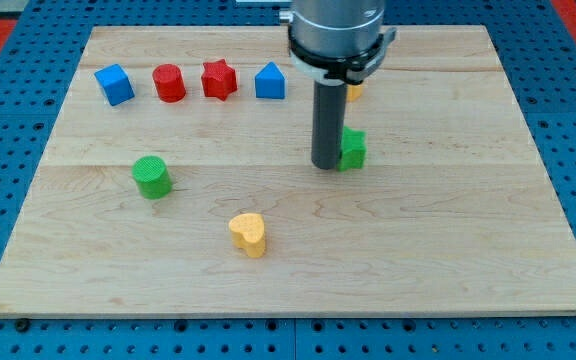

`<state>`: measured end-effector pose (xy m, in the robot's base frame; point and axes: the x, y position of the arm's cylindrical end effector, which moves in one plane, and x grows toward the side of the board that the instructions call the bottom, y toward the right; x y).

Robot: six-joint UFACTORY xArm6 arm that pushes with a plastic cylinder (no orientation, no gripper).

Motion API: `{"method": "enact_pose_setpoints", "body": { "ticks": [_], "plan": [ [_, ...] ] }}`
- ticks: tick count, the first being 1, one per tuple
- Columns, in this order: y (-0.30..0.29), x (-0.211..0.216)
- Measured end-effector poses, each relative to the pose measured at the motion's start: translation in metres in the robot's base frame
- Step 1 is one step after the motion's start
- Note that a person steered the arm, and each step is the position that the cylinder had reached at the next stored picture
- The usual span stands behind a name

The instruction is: Push green star to parallel right of yellow hexagon

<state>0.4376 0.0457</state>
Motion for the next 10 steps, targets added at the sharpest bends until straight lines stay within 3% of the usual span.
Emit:
{"method": "enact_pose_setpoints", "body": {
  "ticks": [2,4,7,9,10],
  "plan": [
    [0.061,-0.045],
    [0.122,-0.047],
    [0.140,-0.042],
    [0.188,-0.054],
    [0.176,-0.059]
  ]
}}
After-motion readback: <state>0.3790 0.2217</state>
